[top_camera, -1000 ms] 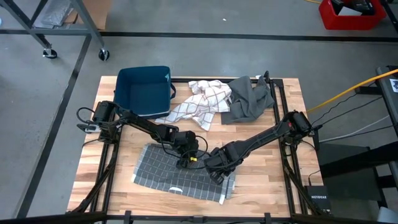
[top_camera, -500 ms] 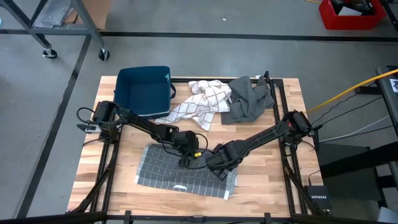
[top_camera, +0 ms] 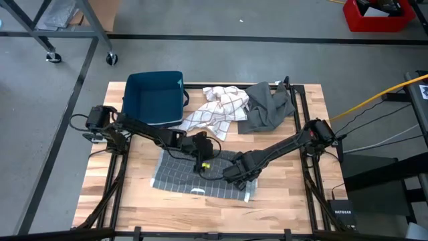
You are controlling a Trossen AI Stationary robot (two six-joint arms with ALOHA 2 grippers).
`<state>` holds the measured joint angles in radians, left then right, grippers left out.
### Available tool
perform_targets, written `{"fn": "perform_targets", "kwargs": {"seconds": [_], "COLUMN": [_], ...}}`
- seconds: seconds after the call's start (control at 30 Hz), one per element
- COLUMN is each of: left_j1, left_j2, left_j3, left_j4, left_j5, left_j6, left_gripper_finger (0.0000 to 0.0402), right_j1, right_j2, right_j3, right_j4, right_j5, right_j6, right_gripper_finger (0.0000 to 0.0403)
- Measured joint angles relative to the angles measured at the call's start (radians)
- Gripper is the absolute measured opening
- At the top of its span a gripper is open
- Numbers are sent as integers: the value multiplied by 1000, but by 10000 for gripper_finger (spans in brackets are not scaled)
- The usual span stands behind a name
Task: Fold towel
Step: Fold the gray patterned towel
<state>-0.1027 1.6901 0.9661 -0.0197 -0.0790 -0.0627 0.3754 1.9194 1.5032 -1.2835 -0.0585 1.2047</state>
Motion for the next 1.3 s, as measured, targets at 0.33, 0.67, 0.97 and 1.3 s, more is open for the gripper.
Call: {"fn": "perform_targets", "kwargs": {"seconds": [0.33,0.67,0.97,1.3], "left_j1": [44,111,155,208], "left_j2": [18,60,64,64], "left_j3": [0,-12,-13,-13], "left_j4": [-101,-103,-105,-105], "left_j5": [-126,-140,-144,-135], "left_j6": [19,-13,-13,-112], "left_gripper_finger": [0,6,62,90], "right_j1": [-80,-146,-175,-165], "right_j2": [0,0,0,0], "right_j3": [0,-2,-2,-2], "right_j4": [-12,-3,-1,176], "right_j5": [213,428,433,273], "right_j6": [22,-23,-51,9], "right_gripper_finger": [6,29,145,212]}}
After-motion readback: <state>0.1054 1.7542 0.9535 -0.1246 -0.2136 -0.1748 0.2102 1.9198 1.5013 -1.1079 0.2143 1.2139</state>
